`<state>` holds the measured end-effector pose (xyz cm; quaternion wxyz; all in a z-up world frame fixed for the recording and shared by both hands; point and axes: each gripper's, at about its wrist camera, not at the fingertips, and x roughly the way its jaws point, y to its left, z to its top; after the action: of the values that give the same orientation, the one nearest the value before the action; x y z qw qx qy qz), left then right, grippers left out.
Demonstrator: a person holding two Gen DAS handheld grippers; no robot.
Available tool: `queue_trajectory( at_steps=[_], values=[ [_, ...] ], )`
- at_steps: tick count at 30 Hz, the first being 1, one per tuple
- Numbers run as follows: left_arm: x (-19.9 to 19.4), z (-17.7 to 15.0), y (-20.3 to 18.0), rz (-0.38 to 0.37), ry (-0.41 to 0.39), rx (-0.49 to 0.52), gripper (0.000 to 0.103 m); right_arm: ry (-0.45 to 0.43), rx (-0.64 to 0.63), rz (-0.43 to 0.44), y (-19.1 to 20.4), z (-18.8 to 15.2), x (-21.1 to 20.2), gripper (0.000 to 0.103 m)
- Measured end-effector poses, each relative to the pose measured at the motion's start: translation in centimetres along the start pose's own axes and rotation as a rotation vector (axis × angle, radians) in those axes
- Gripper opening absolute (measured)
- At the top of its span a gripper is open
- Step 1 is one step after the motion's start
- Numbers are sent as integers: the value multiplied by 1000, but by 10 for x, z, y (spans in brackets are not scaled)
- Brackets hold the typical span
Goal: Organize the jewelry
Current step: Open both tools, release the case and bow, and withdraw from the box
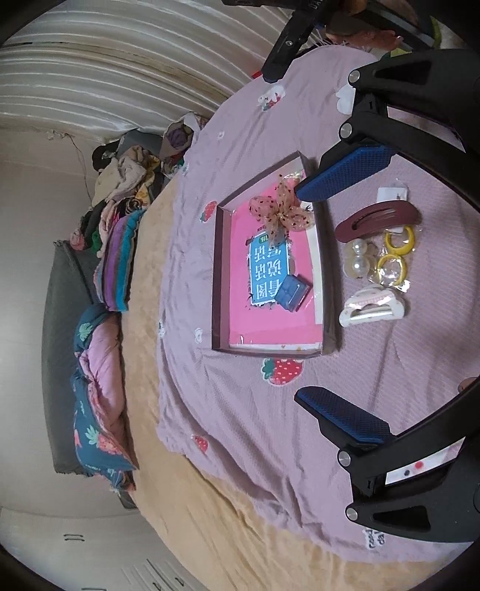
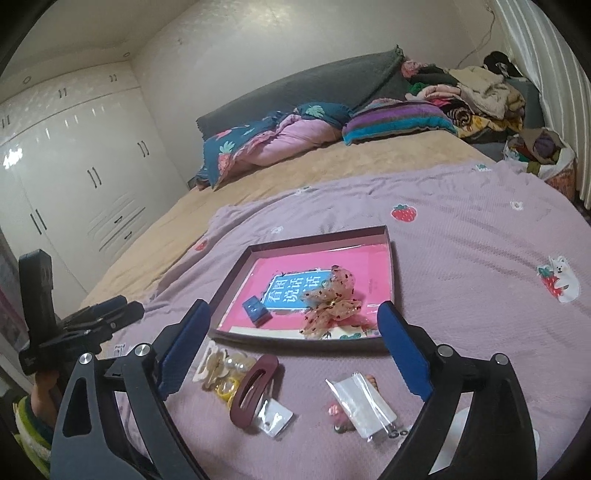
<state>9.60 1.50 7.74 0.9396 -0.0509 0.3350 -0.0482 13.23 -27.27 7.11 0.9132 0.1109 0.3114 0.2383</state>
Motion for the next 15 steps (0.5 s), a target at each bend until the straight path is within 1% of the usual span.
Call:
queue_trajectory(
  at_steps=[9,15],
  values=[
    [-20,-16,2,6,-13,3,94,-9,-65,-9,17,-13,-20,93],
    [-28,-26,-2,7,-4,12,94,-1,-98,-22,21,-23,-28,93]
  ],
)
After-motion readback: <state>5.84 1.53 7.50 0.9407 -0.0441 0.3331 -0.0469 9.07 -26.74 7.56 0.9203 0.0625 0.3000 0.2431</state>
